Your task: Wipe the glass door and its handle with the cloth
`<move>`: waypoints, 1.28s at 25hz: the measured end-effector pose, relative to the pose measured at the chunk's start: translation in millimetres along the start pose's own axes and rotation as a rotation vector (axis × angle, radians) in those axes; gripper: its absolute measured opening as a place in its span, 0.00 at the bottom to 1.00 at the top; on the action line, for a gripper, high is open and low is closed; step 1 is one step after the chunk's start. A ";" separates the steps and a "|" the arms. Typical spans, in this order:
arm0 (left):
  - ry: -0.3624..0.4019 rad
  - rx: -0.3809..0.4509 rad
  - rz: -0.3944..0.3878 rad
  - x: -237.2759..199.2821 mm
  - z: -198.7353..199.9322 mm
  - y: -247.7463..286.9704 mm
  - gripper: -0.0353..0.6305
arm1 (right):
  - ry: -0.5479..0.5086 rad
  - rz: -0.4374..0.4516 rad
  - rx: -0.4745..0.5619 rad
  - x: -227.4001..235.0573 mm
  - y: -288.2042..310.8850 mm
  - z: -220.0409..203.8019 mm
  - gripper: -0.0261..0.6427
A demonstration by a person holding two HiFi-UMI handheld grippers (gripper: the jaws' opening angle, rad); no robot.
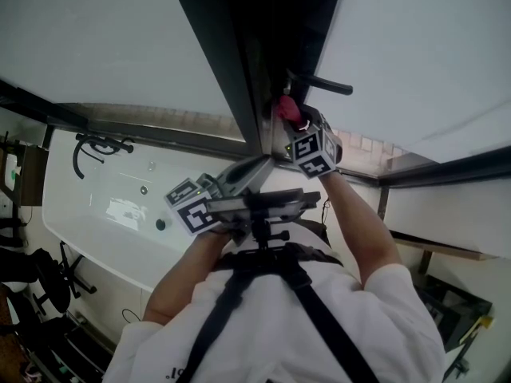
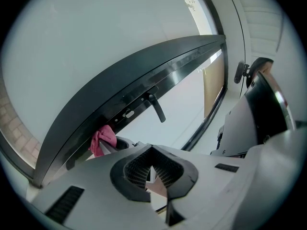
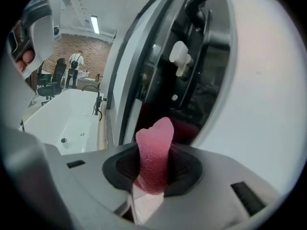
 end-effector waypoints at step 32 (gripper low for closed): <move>0.002 0.003 0.001 -0.5 0.2 -1.8 0.04 | -0.010 0.079 -0.069 -31.1 20.3 -11.4 0.20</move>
Point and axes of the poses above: the fingertips, and each gripper's own axes: y forward along the fingers, x to its right, z out of its top, the point moved 7 cm from there along -y, backward along the fingers, and after that the axes turned 4 degrees about y, right-handed, at the moved point
